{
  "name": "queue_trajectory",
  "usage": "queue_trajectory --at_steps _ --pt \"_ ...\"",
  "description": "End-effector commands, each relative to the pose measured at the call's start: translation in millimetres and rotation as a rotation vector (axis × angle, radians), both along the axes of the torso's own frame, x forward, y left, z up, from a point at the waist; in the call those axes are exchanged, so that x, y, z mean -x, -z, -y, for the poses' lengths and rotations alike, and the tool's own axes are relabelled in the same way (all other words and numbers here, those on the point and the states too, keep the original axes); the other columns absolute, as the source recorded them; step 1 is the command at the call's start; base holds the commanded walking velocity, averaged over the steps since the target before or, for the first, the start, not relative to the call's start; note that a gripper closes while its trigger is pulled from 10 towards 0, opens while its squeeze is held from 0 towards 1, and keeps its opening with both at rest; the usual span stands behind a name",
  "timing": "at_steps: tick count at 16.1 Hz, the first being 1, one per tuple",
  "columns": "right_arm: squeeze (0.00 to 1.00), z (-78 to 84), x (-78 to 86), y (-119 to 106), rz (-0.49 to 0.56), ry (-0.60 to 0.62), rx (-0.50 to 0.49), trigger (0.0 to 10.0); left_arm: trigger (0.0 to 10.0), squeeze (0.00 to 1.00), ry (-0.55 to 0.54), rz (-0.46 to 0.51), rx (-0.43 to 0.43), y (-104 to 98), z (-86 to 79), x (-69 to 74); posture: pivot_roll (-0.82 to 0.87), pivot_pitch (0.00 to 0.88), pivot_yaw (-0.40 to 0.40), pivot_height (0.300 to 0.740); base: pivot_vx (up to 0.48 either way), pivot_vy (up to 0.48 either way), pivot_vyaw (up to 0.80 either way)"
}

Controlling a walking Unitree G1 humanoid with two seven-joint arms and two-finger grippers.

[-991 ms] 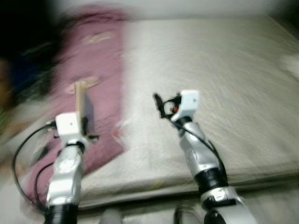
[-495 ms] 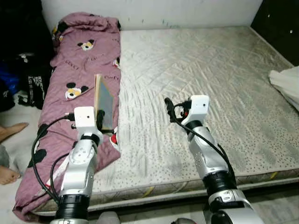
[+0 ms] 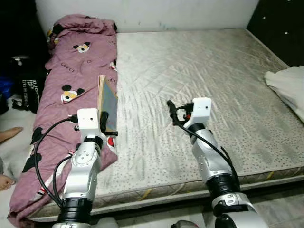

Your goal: Clean up the room

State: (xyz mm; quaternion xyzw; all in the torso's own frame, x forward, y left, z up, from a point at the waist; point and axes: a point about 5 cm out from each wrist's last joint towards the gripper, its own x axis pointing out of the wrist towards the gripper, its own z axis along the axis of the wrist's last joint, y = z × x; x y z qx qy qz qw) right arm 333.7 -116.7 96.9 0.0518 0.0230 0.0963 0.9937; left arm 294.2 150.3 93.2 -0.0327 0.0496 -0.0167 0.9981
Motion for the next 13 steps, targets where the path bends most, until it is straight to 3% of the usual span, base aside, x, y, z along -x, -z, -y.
queue_trajectory --at_steps 1,5,13 --pt "0.00 -2.9 -3.3 -4.8 0.016 -0.007 0.013 10.0 10.0 0.00 0.002 0.038 0.002 -6.8 -1.3 -2.5 -0.06 0.000 -0.017 0.740 0.000 -0.319 0.00" --pt "0.00 -3.1 -3.9 -5.0 0.020 -0.005 0.024 10.0 10.0 0.00 0.000 0.040 0.006 -6.9 -1.3 -3.3 -0.07 0.000 -0.017 0.740 0.000 -0.308 0.52" --pt "0.00 -1.2 -4.7 -4.2 0.020 0.010 0.034 10.0 10.0 0.00 -0.002 0.043 0.018 -6.7 -0.7 -3.7 -0.07 0.000 -0.020 0.740 0.000 -0.293 0.00"
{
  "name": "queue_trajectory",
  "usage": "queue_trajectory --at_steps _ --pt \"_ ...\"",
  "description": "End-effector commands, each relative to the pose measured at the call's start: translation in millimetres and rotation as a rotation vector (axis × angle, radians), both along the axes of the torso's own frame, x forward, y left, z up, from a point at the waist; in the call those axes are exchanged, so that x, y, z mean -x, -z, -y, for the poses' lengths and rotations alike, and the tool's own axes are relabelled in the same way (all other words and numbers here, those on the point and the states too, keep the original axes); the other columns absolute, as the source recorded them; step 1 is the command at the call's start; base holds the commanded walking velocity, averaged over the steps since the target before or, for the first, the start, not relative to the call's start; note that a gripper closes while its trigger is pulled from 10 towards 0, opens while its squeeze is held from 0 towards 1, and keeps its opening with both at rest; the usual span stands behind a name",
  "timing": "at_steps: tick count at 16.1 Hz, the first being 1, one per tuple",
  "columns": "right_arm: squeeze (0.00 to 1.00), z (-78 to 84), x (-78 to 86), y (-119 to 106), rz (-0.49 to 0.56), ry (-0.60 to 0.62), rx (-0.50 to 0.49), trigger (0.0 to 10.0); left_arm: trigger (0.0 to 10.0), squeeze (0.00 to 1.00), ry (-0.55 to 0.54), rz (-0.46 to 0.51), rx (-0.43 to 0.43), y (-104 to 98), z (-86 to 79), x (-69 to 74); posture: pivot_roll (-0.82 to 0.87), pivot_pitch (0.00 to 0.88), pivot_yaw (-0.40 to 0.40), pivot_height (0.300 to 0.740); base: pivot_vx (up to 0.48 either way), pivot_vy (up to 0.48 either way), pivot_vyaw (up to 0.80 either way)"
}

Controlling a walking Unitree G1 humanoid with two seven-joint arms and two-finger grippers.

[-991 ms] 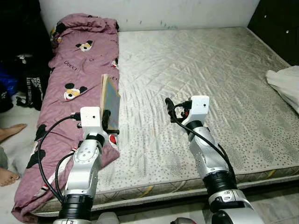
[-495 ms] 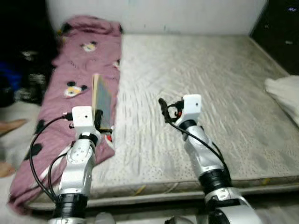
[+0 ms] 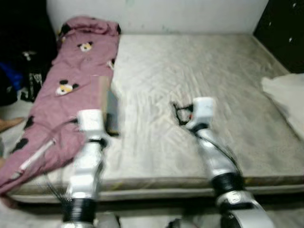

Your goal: Clean up the room

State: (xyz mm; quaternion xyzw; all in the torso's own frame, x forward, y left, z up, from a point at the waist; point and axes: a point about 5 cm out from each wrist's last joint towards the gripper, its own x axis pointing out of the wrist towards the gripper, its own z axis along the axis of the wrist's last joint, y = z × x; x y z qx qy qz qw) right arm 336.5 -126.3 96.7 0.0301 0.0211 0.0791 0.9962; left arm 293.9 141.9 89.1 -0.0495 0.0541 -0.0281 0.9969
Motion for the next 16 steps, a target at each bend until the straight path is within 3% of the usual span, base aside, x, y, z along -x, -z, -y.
queue_trajectory --at_steps 1,4,8,10,13,16 --pt "0.00 -10.7 -2.0 -4 0.014 -0.024 -0.009 10.0 10.0 0.00 -0.025 0.051 -0.015 -11 -9.3 -4.0 -0.07 0.000 -0.020 0.740 0.000 -0.300 0.00" --pt "0.00 -10.8 -2.0 -4 0.014 -0.025 -0.006 10.0 10.0 0.00 -0.028 0.051 -0.010 -10 -9.4 -4.1 -0.07 0.000 -0.022 0.740 0.000 -0.295 0.00" --pt "0.00 -10.4 -2.7 -4 0.014 -0.024 -0.007 10.0 10.0 0.00 -0.043 0.061 -0.012 -11 -10.3 -4.9 -0.07 0.000 -0.026 0.740 0.000 0.000 0.00" --pt "0.00 -10.0 -2.9 -4 0.015 -0.022 -0.006 10.0 10.0 0.00 -0.046 0.099 -0.063 -16 -11.8 -7.1 -0.07 0.000 -0.026 0.740 0.000 0.000 0.00" --pt "0.00 -9.7 -2.9 -5 0.017 -0.021 -0.010 10.0 10.0 0.00 0.019 0.135 -0.032 -18 -16.2 -6.0 -0.07 0.000 -0.026 0.740 0.000 0.000 0.00" --pt "0.00 -8.8 -3.1 -4 0.015 -0.017 -0.011 10.0 10.0 0.00 -0.038 0.123 -0.081 -15 -21.3 -6.1 -0.07 0.000 -0.028 0.740 0.000 0.000 0.00"
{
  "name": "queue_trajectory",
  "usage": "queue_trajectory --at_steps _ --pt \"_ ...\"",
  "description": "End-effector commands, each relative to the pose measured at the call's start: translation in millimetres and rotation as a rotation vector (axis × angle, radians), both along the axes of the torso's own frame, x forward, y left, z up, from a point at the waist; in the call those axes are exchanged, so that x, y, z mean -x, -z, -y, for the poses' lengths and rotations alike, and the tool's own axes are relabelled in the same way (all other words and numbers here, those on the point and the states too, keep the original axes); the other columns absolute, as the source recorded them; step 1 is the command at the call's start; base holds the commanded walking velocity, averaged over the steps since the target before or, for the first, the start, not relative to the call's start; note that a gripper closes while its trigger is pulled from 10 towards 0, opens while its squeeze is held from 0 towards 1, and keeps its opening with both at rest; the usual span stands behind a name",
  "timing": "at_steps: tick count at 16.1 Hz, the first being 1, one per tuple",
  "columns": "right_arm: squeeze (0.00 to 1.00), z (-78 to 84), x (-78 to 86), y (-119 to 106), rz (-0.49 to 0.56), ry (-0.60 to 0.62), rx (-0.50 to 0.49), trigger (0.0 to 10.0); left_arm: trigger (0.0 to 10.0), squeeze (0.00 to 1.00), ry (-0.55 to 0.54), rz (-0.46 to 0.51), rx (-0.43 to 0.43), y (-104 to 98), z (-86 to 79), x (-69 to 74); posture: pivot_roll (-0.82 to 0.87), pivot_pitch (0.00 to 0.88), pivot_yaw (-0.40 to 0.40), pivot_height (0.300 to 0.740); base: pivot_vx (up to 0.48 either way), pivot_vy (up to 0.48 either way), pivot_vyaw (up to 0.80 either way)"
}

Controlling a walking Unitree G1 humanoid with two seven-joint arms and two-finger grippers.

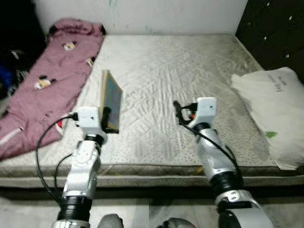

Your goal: Clean up the room

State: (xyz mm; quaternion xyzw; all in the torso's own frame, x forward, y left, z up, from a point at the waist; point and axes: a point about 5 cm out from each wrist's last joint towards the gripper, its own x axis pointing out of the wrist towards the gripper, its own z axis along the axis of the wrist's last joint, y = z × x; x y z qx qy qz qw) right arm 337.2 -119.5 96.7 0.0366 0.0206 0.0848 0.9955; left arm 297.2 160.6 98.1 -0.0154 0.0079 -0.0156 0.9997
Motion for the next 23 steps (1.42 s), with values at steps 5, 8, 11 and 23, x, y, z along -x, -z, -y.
queue_trajectory --at_steps 5,8,11,23 --pt "0.00 7.2 2.8 -8 0.035 0.003 0.022 10.0 10.0 0.00 -0.066 0.032 -0.008 -3 -18.1 5.6 -0.06 0.000 -0.029 0.740 0.000 0.000 0.00" --pt "0.00 16.2 7.8 -9 0.040 0.015 0.028 10.0 10.0 0.00 -0.075 0.021 -0.028 1 -24.9 12.8 -0.07 0.000 -0.032 0.740 0.000 0.000 0.00" --pt "0.00 15.5 9.0 -7 0.023 0.006 0.041 10.0 10.0 0.00 -0.060 0.022 -0.031 1 -21.9 11.9 -0.07 0.000 -0.033 0.740 0.000 0.000 0.00" --pt "0.00 13.4 8.1 -7 0.011 -0.013 0.069 10.0 10.0 0.00 -0.048 0.026 -0.003 0 -17.2 9.1 -0.07 0.000 -0.045 0.740 0.000 -0.340 0.30"
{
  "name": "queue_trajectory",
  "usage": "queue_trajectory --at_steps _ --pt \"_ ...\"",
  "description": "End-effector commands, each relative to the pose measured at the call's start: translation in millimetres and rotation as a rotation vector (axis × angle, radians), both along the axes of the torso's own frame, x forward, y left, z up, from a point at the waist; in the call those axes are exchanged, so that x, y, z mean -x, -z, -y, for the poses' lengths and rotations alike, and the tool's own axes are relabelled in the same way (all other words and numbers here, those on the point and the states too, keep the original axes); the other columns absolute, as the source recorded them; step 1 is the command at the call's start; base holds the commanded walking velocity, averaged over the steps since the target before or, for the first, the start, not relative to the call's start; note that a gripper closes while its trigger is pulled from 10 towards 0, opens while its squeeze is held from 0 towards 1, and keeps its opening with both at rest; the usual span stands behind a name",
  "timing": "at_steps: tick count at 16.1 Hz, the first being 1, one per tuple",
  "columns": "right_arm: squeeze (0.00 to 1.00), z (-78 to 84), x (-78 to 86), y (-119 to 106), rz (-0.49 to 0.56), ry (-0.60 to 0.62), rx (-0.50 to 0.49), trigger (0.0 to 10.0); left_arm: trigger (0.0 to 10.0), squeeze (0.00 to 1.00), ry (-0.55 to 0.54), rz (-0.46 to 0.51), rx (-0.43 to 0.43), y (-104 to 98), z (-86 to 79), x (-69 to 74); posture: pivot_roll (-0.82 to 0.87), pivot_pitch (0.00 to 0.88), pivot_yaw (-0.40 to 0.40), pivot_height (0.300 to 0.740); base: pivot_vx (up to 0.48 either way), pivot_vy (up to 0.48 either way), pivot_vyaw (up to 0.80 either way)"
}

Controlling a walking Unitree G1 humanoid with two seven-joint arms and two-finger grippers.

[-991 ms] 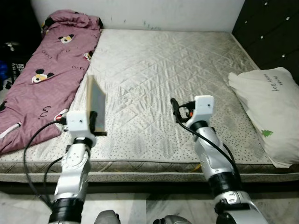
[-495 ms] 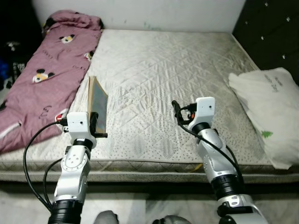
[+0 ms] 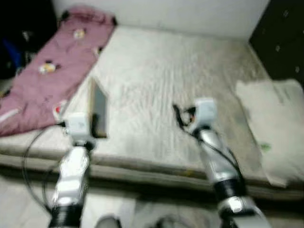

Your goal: Clean up the room

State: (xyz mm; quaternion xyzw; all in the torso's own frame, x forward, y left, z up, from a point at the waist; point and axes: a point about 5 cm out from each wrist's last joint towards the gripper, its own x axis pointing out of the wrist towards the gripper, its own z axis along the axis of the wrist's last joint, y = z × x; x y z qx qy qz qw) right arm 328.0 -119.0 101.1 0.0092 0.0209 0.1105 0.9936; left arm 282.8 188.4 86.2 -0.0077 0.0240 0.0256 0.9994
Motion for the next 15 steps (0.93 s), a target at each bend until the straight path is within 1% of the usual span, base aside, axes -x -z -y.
queue_trajectory --at_steps 1,8,10,15 --pt "0.00 14.0 -1.3 -2.6 0.007 0.039 0.017 10.0 10.0 0.00 0.034 0.060 0.012 -12.4 10.7 -5.6 -0.07 0.000 -0.045 0.740 0.000 -0.401 0.00" --pt "0.00 13.5 -1.8 -2.4 0.003 0.037 0.020 10.0 10.0 0.00 0.036 0.062 0.021 -12.8 11.8 -6.5 -0.07 0.000 -0.046 0.740 0.000 -0.383 0.00" --pt "0.00 14.2 -1.9 -2.5 0.002 0.039 0.018 10.0 10.0 0.00 0.043 0.074 0.045 -14.1 14.3 -7.2 -0.08 0.000 -0.046 0.740 0.000 0.000 0.00" --pt "0.00 14.9 -1.7 -1.2 -0.008 0.046 0.012 10.0 10.0 0.00 0.068 0.085 0.056 -15.7 17.1 -7.5 -0.08 0.000 -0.046 0.740 0.000 0.000 0.00"
